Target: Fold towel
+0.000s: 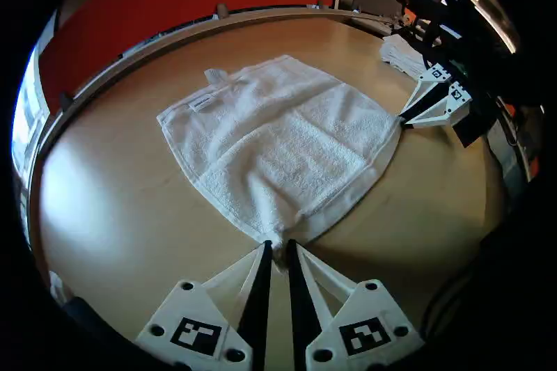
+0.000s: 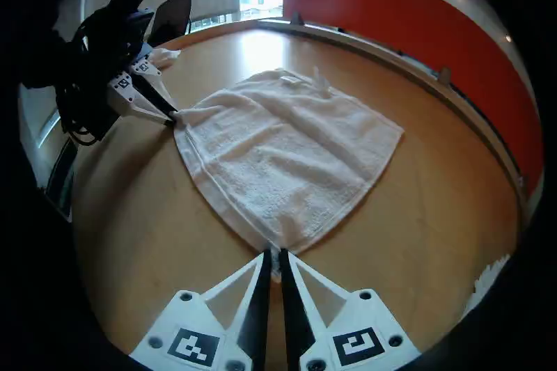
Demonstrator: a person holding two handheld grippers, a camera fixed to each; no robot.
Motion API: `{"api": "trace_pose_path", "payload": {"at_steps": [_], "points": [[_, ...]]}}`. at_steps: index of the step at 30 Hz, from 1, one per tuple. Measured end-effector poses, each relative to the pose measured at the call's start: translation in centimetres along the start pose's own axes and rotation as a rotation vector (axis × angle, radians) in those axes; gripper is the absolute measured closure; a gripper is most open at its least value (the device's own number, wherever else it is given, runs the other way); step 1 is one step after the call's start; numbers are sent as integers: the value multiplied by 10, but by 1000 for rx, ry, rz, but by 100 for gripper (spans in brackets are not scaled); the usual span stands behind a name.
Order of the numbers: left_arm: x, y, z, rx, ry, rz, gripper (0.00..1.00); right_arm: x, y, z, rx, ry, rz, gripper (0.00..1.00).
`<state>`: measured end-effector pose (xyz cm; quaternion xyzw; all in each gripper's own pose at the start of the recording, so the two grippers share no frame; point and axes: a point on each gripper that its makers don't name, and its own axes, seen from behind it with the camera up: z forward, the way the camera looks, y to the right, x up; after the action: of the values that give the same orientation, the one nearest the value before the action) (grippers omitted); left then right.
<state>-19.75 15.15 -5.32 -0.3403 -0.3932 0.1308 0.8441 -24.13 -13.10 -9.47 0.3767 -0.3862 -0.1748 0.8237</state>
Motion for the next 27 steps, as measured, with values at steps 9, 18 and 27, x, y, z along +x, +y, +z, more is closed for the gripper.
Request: {"api": "trace_pose_path", "payload": {"at_steps": [9, 18, 27], "points": [[7, -3, -8, 7, 13, -35, 89, 9, -1, -7, -3, 20, 4, 90], [17, -1, -26, 5, 36, -49, 90, 26, 0, -22, -19, 58, 3, 90], [33, -3, -46, 11, 62, -64, 91, 47, 1, -40, -34, 99, -2, 90]]}}
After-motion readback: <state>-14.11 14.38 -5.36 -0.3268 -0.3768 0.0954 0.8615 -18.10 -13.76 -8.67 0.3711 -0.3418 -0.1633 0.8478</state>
